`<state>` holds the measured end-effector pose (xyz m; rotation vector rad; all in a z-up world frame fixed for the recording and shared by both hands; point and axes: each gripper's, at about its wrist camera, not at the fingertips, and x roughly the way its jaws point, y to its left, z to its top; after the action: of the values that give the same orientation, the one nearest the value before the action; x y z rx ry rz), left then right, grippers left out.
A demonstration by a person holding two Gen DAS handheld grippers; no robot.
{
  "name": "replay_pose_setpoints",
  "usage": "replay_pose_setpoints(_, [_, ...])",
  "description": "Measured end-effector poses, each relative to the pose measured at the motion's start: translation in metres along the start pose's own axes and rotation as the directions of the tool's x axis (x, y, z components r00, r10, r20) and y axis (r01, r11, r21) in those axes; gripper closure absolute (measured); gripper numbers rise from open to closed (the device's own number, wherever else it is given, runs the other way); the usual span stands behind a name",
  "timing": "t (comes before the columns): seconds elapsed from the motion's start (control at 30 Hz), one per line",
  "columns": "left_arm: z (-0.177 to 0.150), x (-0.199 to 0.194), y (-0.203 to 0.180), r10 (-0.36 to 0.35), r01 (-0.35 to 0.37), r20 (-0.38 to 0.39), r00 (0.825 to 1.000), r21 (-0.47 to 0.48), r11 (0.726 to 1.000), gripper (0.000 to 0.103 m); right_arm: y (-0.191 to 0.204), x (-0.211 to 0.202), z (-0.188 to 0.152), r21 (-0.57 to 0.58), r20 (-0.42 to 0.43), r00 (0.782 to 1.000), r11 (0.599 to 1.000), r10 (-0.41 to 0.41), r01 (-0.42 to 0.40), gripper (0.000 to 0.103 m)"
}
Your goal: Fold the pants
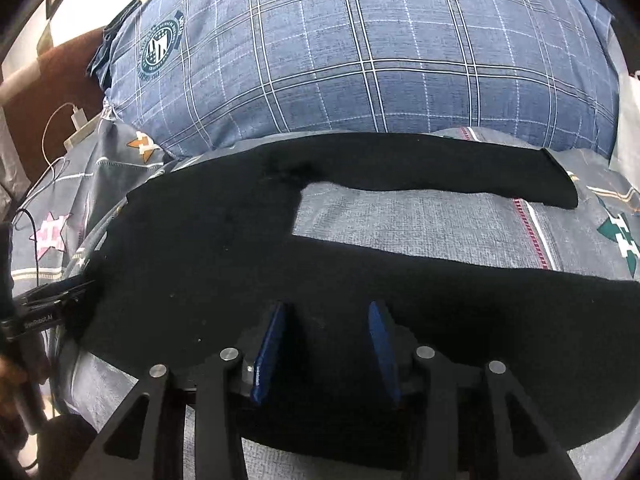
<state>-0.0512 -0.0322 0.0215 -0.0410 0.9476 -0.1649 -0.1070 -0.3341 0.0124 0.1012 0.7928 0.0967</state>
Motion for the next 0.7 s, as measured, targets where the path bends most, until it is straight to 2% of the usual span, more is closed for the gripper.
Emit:
replay_pose_setpoints(0.2, [0.017, -0.013, 0.005, -0.057, 0.057, -0.004, 0.998, 0.002, 0.998, 0.031, -0.003, -0.004, 0.022, -0.035, 0.004, 1.0, 0.999, 0.019, -0.019, 0.061])
replay_pose_setpoints(0.37, [0.06, -0.01, 0.002, -0.112, 0.113, -0.013, 0.994, 0.051, 0.992, 0.031, -0.006, 0.008, 0.067, -0.151, 0.032, 0.999, 0.989, 0.003, 0.002, 0.055])
replay_pose_setpoints(0.4, [0.071, -0.006, -0.001, -0.127, 0.128, -0.012, 0.992, 0.072, 0.989, 0.031, -0.007, 0.012, 0.08, -0.185, 0.039, 0.999, 0.983, -0.003, 0.01, 0.054])
replay_pose_setpoints(0.47, [0.089, 0.006, -0.005, -0.144, 0.145, -0.024, 0.989, 0.119, 0.982, 0.03, -0.011, 0.023, 0.102, -0.24, 0.038, 0.999, 0.971, -0.003, 0.012, 0.043])
replay_pose_setpoints(0.5, [0.102, 0.017, -0.009, -0.147, 0.152, -0.038, 0.988, 0.16, 0.975, 0.03, -0.012, 0.031, 0.113, -0.266, 0.034, 0.999, 0.964, -0.014, 0.022, 0.04])
replay_pose_setpoints(0.57, [0.117, 0.032, -0.013, -0.149, 0.158, -0.058, 0.987, 0.206, 0.966, 0.03, -0.015, 0.051, 0.133, -0.324, 0.011, 0.999, 0.946, -0.032, 0.033, 0.039])
replay_pose_setpoints(0.7, [0.148, 0.073, -0.015, -0.207, 0.236, -0.137, 0.969, 0.24, 0.942, 0.03, -0.021, 0.095, 0.158, -0.417, -0.072, 0.997, 0.909, -0.042, 0.008, 0.039])
